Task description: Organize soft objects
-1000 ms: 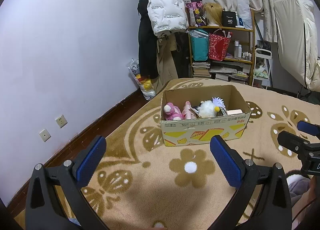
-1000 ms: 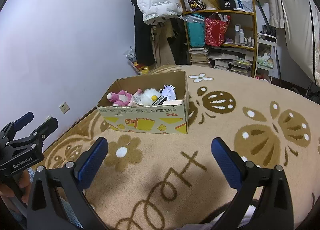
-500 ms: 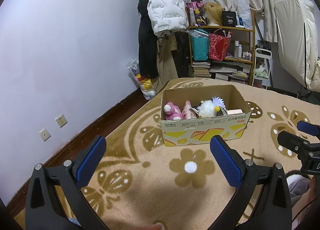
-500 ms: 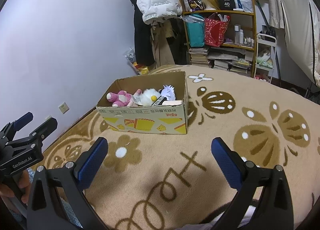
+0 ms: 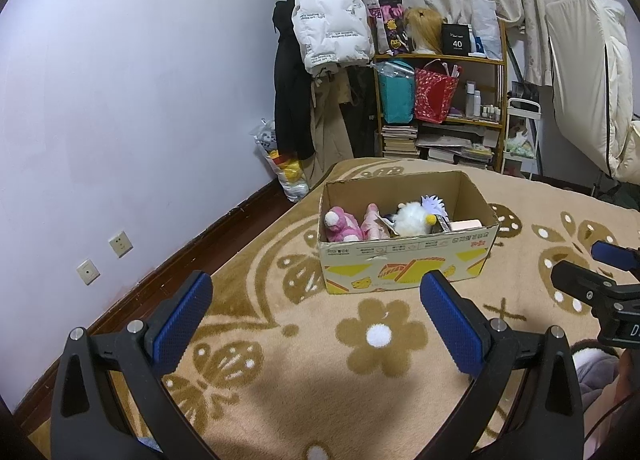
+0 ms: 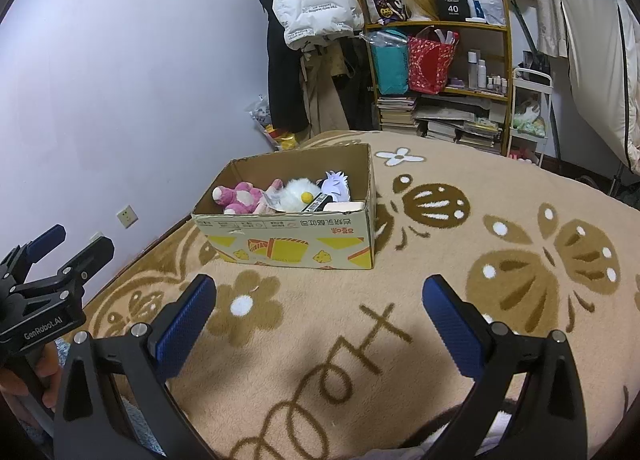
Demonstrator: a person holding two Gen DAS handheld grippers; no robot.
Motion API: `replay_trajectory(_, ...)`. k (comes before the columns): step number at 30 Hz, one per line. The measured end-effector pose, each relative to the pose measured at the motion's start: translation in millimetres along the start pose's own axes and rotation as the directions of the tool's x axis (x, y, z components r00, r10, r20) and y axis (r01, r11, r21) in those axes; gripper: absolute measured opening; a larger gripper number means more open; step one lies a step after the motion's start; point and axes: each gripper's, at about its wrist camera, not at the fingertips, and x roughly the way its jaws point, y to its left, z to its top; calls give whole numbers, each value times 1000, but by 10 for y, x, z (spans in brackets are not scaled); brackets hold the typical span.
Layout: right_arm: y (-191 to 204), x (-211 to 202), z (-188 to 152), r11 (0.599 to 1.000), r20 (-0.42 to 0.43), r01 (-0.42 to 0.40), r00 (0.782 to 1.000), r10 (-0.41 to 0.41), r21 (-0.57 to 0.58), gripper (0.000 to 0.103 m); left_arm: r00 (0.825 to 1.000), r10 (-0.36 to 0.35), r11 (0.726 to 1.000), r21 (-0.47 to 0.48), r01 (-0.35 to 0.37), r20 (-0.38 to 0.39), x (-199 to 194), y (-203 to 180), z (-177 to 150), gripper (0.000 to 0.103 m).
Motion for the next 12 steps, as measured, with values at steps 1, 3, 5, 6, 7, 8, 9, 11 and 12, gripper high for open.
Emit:
replay_trajectory(1,13,-1,-4,1000,-1,1,1000,-1,0,103,1000,-2,1000,0,2,1,2,0,1,103)
replay_trajectory(3,10,-1,-2,1000,0,1,1000,-1,0,103,1000,0,1000,-1,0,0,2,-4,0,103)
replay_trajectory(5,13,-1,-4,1000,-1,1,1000,-1,0,103,1000,0,1000,3,0,0,4,3,1,103)
replay_trajectory(6,10,-1,-3,1000,-1,0,1000,0,0,103,1000,-1,1000,3,1,-1,4,2,0,103)
replay_trajectory(7,15,-1,-4,1000,0,1,1000,-1,0,103,1000,-1,1000,4,1,-2,5,6,1,103)
replay_trajectory(8,15,0,-3,1000,-1,2,1000,-2,-1,103,1000,-1,1000,5,1,-2,8,8,5,103)
replay_trajectory(9,4,1,-1,1000,-1,1,1000,-1,0,103,1000,-1,1000,5,1,-2,8,7,6,103)
replay_trajectory(11,16,-1,-3,1000,0,1,1000,-1,0,103,1000,1,1000,3,-1,-3,10,6,7,103)
replay_trajectory(12,13,0,-2,1000,0,0,1000,0,0,103,1000,2,1000,2,-2,-4,12,6,7,103)
